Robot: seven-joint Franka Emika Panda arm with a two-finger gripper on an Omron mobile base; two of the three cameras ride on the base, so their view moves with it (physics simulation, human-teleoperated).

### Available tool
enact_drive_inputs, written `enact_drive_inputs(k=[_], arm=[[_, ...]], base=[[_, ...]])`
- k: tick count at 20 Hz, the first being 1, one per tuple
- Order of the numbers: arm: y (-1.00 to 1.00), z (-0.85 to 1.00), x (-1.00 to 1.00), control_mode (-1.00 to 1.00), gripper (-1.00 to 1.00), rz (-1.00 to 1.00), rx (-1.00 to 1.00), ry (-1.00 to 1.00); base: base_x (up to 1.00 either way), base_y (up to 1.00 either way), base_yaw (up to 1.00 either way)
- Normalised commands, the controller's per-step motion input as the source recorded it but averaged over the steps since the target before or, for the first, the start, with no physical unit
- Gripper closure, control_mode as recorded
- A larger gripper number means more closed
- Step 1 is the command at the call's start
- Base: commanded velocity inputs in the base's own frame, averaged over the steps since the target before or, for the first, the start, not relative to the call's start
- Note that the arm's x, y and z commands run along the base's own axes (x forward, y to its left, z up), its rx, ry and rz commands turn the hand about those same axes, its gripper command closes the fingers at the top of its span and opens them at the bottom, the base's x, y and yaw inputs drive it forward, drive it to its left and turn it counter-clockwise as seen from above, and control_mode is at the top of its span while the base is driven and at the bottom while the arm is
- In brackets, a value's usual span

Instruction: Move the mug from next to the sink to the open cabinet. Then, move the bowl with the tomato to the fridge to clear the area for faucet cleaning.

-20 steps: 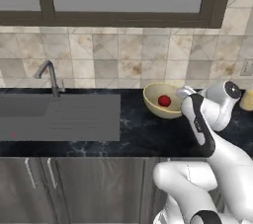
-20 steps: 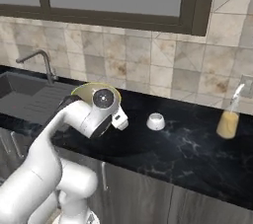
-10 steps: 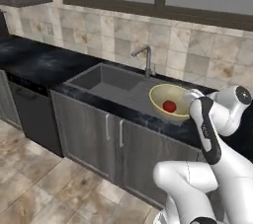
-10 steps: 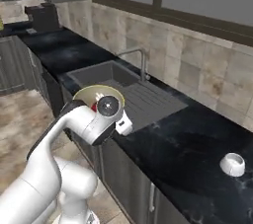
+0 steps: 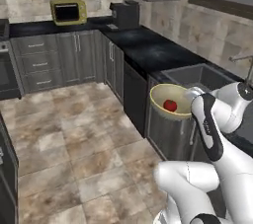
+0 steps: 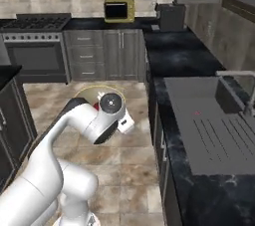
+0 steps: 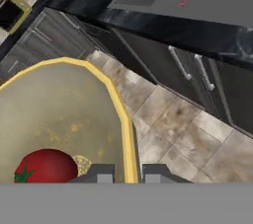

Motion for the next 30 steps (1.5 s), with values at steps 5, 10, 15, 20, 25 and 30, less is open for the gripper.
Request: enact_drive_inputs(k=[5, 10, 15, 20, 25, 30], arm=[[0.0, 0.0, 0.0, 1.0, 1.0, 0.0, 0.0, 0.0], [0.0, 0.0, 0.0, 1.0, 1.0, 0.0, 0.0, 0.0], [0.0, 0.0, 0.0, 1.0, 1.0, 0.0, 0.0, 0.0], [0.0, 0.0, 0.0, 1.0, 1.0, 0.0, 0.0, 0.0], [0.0, 0.0, 0.0, 1.0, 1.0, 0.0, 0.0, 0.0], [0.0, 0.0, 0.0, 1.0, 1.0, 0.0, 0.0, 0.0]], base=[[-0.03, 0.27, 0.9], [-0.04, 0.04, 0.99], [0.0, 0.0, 1.0], [0.0, 0.0, 1.0], [0.0, 0.0, 1.0], [-0.01, 0.02, 0.99]])
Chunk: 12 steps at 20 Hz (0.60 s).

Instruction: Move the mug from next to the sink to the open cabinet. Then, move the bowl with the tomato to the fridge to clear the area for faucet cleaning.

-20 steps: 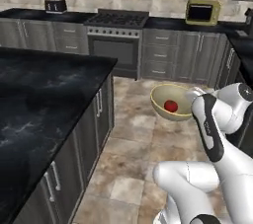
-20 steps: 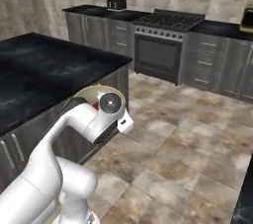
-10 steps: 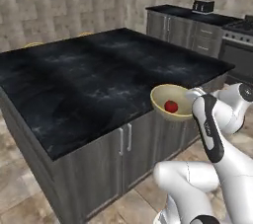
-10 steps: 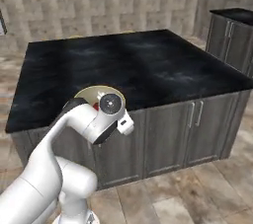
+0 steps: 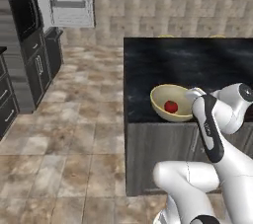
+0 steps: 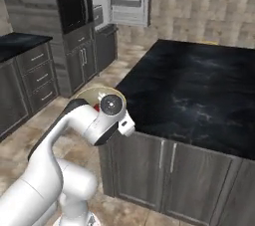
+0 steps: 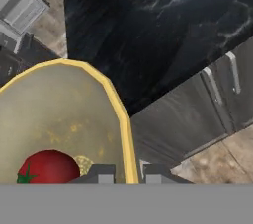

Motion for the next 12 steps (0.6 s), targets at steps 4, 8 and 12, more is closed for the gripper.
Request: enact_drive_inputs(k=[4, 8, 12], arm=[[0.0, 0.0, 0.0, 1.0, 1.0, 0.0, 0.0, 0.0], [0.0, 0.0, 0.0, 1.0, 1.0, 0.0, 0.0, 0.0], [0.0, 0.0, 0.0, 1.0, 1.0, 0.0, 0.0, 0.0]], base=[[0.36, 0.86, 0.39], [0.81, 1.0, 0.04], [0.95, 1.0, 0.02]])
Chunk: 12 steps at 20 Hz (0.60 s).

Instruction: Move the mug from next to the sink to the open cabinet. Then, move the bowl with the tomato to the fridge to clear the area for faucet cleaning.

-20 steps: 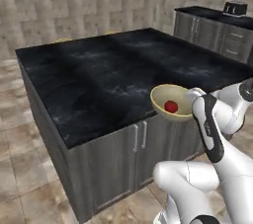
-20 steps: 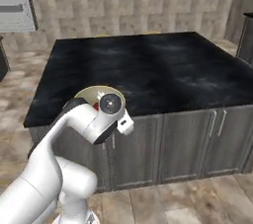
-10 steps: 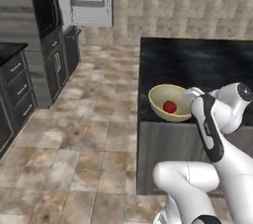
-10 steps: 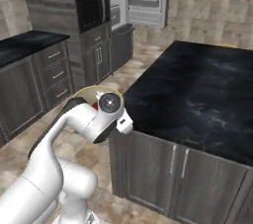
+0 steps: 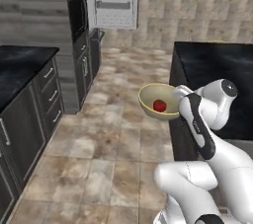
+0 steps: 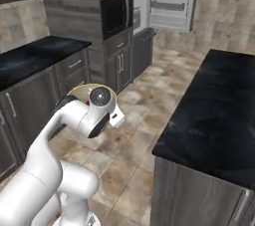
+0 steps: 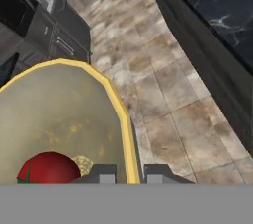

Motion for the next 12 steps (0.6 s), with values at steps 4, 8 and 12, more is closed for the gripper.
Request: enact_drive_inputs(k=[4, 8, 12], arm=[[0.0, 0.0, 0.0, 1.0, 1.0, 0.0, 0.0, 0.0], [0.0, 0.0, 0.0, 1.0, 1.0, 0.0, 0.0, 0.0], [0.0, 0.0, 0.0, 1.0, 1.0, 0.0, 0.0, 0.0]], base=[[1.0, 1.0, 0.0], [1.0, 0.72, -0.01], [1.0, 0.15, -0.09]])
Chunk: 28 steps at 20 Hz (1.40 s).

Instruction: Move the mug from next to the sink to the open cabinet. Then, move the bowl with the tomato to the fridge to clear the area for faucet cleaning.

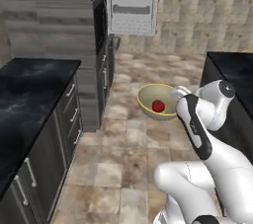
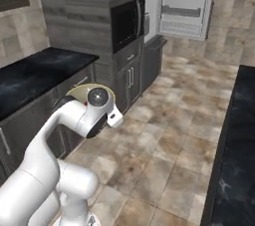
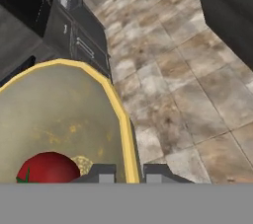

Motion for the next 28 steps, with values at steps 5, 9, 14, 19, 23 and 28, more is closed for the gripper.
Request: enact_drive_inputs(k=[5, 9, 14, 19, 23, 28], arm=[[0.0, 0.0, 0.0, 1.0, 1.0, 0.0, 0.0, 0.0], [0.0, 0.0, 0.0, 1.0, 1.0, 0.0, 0.0, 0.0], [0.0, 0.0, 0.0, 1.0, 1.0, 0.0, 0.0, 0.0], [0.0, 0.0, 0.0, 1.0, 1.0, 0.0, 0.0, 0.0], [0.0, 0.0, 0.0, 1.0, 1.0, 0.0, 0.0, 0.0], [0.0, 0.0, 0.0, 1.0, 1.0, 0.0, 0.0, 0.0]], base=[[1.0, 0.0, -0.13], [1.0, 0.0, -0.13], [1.0, 0.0, -0.13], [1.0, 0.0, -0.14], [1.0, 0.0, -0.15], [1.0, 0.0, -0.15]])
